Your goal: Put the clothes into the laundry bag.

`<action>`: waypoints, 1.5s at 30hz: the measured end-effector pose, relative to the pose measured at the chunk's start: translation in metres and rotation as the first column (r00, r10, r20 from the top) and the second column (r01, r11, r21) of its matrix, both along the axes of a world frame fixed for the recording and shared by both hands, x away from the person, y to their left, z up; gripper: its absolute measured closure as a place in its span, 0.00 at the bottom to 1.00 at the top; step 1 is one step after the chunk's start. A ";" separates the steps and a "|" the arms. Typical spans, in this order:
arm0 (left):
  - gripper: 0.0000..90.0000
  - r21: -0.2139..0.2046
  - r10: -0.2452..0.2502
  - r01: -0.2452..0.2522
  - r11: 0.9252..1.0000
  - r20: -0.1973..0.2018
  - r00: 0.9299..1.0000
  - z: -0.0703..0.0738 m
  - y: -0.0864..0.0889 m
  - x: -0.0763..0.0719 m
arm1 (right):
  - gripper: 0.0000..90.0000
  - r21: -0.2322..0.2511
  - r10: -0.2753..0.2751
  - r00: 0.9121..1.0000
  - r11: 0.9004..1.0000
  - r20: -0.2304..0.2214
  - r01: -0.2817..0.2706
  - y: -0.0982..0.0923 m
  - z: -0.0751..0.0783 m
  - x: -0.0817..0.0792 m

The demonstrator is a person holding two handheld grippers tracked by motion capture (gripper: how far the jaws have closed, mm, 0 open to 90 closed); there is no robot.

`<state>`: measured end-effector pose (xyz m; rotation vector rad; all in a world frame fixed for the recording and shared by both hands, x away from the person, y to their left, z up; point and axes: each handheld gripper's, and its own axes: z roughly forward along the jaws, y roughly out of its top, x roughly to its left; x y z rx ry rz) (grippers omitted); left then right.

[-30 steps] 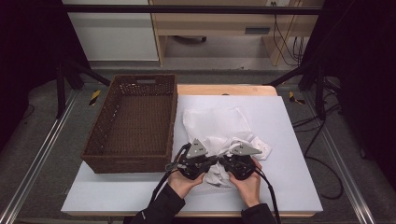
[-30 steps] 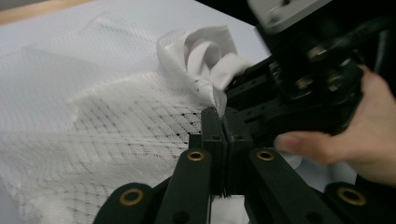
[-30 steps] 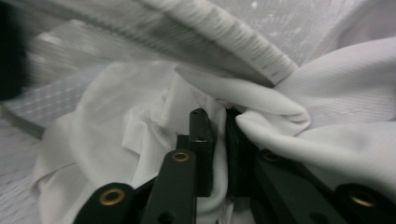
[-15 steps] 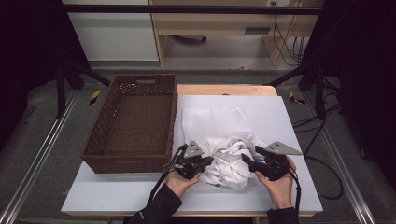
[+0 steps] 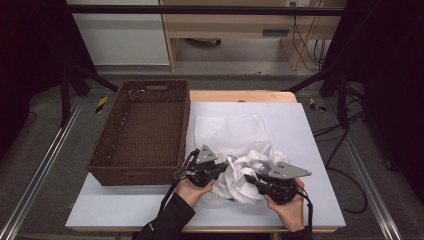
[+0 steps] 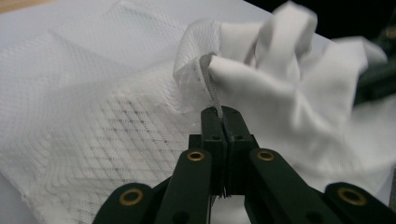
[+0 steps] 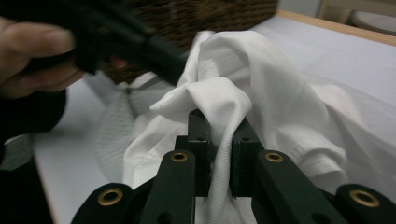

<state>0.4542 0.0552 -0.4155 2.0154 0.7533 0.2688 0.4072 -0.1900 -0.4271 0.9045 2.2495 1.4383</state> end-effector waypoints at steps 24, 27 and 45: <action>0.99 0.032 0.001 0.000 0.999 -0.017 1.000 -0.026 0.005 -0.003 | 0.47 0.016 -0.233 0.972 0.972 0.019 0.233 -0.020 0.000 0.016; 0.99 0.034 0.002 -0.002 0.999 -0.015 1.000 -0.026 0.005 -0.003 | 0.32 -0.015 -0.283 0.959 0.959 -0.038 0.282 -0.026 -0.008 0.038; 0.99 -0.004 0.011 -0.011 1.000 -0.016 1.000 -0.011 0.008 -0.002 | 0.94 0.017 0.007 1.000 1.000 -0.007 -0.007 0.000 0.002 0.004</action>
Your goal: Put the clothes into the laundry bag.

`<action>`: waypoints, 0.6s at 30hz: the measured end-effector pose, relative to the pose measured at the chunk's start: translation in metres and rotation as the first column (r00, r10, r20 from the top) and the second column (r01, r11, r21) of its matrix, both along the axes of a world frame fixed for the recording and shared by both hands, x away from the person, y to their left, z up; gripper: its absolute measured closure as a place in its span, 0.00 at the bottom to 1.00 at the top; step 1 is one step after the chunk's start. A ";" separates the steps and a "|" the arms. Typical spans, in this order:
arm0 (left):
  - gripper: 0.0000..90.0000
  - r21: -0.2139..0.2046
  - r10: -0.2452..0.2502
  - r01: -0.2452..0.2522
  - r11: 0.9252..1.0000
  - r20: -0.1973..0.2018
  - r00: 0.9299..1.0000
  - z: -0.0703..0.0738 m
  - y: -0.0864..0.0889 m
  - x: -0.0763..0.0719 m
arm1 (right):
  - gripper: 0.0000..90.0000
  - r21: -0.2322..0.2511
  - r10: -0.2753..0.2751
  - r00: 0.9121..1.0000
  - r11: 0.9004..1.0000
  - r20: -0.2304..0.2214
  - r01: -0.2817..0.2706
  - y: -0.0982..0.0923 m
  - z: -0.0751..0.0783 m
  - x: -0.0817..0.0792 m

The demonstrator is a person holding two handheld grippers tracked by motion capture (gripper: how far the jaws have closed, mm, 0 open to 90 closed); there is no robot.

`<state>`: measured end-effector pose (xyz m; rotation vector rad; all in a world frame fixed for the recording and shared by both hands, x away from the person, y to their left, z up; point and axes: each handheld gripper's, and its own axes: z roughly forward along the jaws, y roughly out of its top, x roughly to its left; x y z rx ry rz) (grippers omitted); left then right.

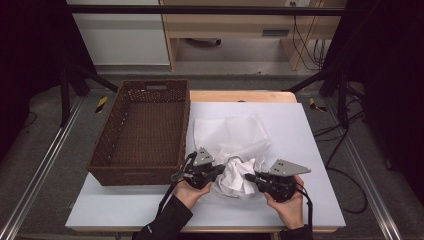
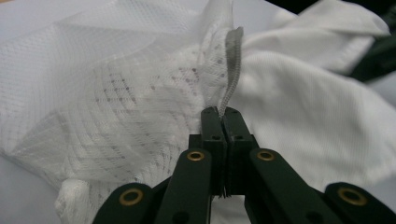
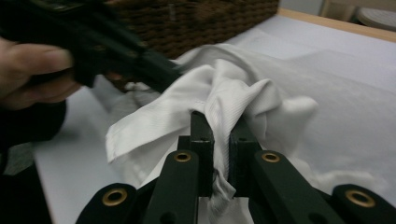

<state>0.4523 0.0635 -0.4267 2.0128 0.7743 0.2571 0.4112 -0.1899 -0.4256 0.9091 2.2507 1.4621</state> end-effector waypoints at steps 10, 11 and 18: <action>0.99 -0.027 -0.040 0.042 0.999 0.076 0.996 0.037 -0.002 -0.016 | 0.94 -0.120 -0.057 0.998 0.991 -0.039 0.052 0.054 -0.020 0.030; 0.99 -0.021 -0.040 0.042 0.999 0.080 0.996 0.037 -0.002 -0.018 | 0.94 -0.132 -0.098 0.994 0.987 -0.036 0.093 0.056 -0.025 0.036; 0.99 0.027 -0.016 0.016 1.000 0.020 1.000 0.001 0.003 -0.011 | 0.77 -0.062 -0.204 0.978 0.978 -0.049 0.201 0.043 -0.031 0.046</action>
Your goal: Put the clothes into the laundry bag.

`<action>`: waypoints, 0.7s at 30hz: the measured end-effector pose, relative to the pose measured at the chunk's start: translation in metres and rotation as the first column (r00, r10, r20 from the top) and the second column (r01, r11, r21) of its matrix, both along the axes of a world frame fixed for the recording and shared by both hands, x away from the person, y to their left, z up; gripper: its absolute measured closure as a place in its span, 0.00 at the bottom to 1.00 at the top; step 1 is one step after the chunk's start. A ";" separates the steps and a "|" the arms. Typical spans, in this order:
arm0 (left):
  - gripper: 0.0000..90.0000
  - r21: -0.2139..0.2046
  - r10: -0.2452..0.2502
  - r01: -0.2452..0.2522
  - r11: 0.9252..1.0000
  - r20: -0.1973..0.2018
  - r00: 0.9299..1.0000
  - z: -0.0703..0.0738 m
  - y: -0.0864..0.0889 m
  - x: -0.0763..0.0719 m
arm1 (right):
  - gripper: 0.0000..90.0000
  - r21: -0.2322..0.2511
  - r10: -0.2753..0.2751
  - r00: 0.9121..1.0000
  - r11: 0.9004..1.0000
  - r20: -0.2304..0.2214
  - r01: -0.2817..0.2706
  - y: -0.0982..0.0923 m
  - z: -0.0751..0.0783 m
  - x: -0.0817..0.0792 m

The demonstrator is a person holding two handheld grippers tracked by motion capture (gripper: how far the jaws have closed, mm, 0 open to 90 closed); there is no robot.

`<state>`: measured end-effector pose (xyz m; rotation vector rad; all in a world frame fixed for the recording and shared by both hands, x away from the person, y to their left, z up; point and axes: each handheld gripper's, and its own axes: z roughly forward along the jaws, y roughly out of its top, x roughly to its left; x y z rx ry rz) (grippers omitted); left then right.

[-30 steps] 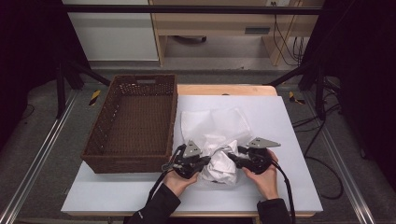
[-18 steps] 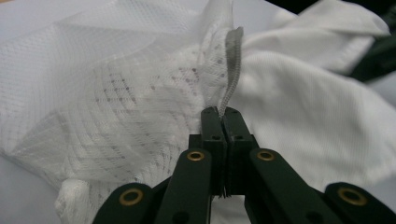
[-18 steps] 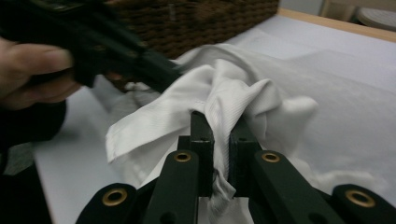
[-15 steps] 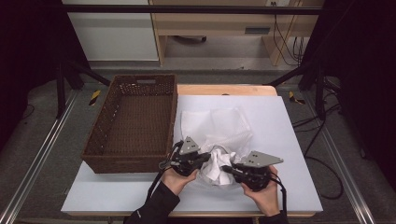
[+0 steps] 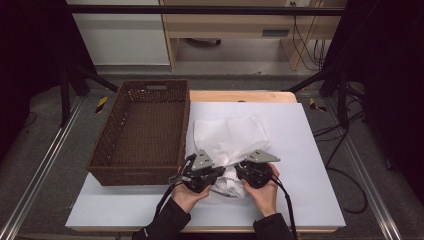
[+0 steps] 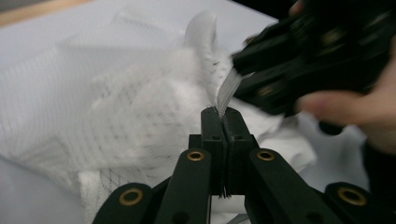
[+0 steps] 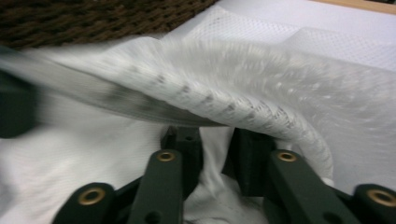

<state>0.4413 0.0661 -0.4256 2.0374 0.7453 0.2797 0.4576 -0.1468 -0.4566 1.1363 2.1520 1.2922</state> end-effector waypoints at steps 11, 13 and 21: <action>0.99 0.027 0.033 -0.033 0.999 0.005 0.999 -0.012 -0.009 0.009 | 0.36 0.052 0.071 0.997 0.996 -0.029 -0.069 -0.035 0.012 -0.043; 0.99 0.027 0.033 -0.034 0.999 0.009 0.999 -0.012 -0.009 0.010 | 0.33 0.042 0.090 0.994 0.995 -0.067 -0.087 -0.028 0.000 -0.037; 0.99 -0.023 0.010 -0.009 1.000 0.024 1.000 0.003 -0.005 0.004 | 0.91 0.003 0.093 0.995 0.996 -0.048 -0.093 -0.004 -0.005 -0.032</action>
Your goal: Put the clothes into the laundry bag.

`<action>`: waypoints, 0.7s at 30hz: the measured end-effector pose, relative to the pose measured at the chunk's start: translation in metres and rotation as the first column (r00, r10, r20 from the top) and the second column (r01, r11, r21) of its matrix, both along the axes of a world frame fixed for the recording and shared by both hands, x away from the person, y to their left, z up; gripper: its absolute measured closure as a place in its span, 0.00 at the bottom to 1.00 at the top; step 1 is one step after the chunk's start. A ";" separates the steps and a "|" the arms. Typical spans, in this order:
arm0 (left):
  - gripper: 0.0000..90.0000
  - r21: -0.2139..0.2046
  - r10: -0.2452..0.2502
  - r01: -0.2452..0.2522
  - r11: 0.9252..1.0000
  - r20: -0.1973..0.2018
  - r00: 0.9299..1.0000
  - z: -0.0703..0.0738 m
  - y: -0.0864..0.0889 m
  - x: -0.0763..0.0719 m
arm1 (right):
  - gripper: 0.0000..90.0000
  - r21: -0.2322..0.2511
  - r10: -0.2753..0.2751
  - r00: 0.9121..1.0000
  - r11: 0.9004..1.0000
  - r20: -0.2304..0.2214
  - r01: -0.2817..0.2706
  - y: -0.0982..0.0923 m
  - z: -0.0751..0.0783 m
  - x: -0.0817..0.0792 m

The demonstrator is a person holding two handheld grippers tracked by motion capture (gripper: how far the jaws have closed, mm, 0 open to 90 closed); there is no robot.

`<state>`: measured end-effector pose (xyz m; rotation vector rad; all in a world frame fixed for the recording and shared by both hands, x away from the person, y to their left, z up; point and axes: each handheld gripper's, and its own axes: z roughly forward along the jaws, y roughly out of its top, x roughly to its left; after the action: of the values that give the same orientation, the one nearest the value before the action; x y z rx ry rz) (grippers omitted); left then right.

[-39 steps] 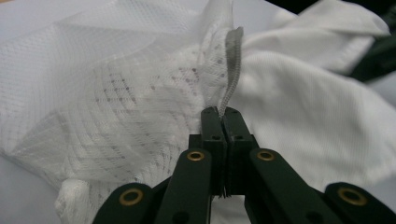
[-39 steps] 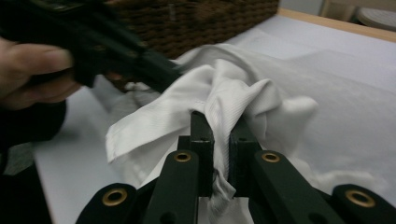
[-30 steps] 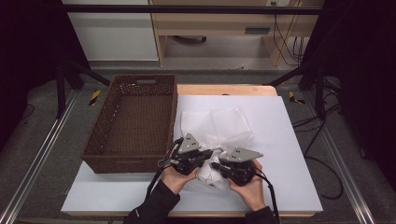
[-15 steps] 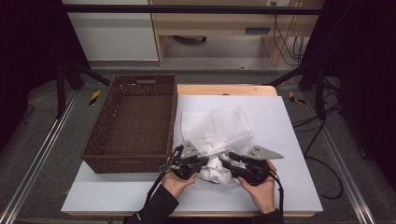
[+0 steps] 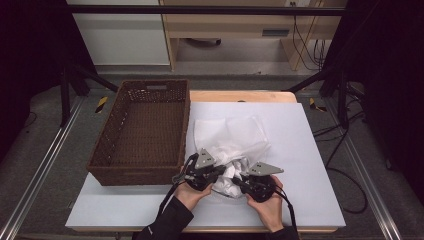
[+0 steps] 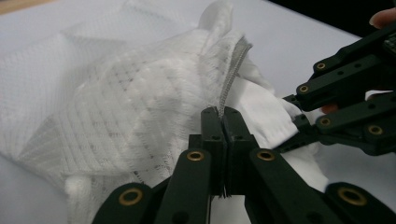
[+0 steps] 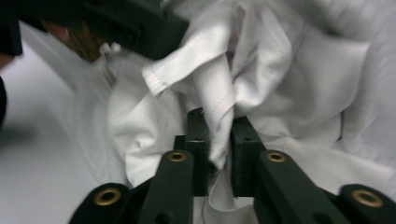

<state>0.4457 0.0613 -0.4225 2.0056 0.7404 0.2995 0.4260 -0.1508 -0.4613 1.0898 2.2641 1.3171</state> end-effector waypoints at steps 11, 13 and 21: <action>0.99 0.020 -0.055 0.055 0.998 -0.003 0.998 0.007 -0.003 -0.013 | 0.87 0.072 -0.212 0.977 0.975 0.029 0.209 0.016 -0.014 0.048; 0.99 0.023 -0.034 0.035 0.999 -0.019 0.999 -0.002 0.000 -0.008 | 0.80 0.076 -0.213 0.977 0.975 0.034 0.210 0.014 -0.013 0.049; 0.99 0.021 0.030 -0.029 0.999 -0.058 0.998 -0.024 0.005 0.011 | 0.53 0.057 -0.090 0.994 0.995 0.062 0.086 -0.025 0.006 0.001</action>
<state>0.4564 0.0665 -0.4465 2.0306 0.8075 0.2676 0.4272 -0.1758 -0.4555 1.1352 2.1210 1.3648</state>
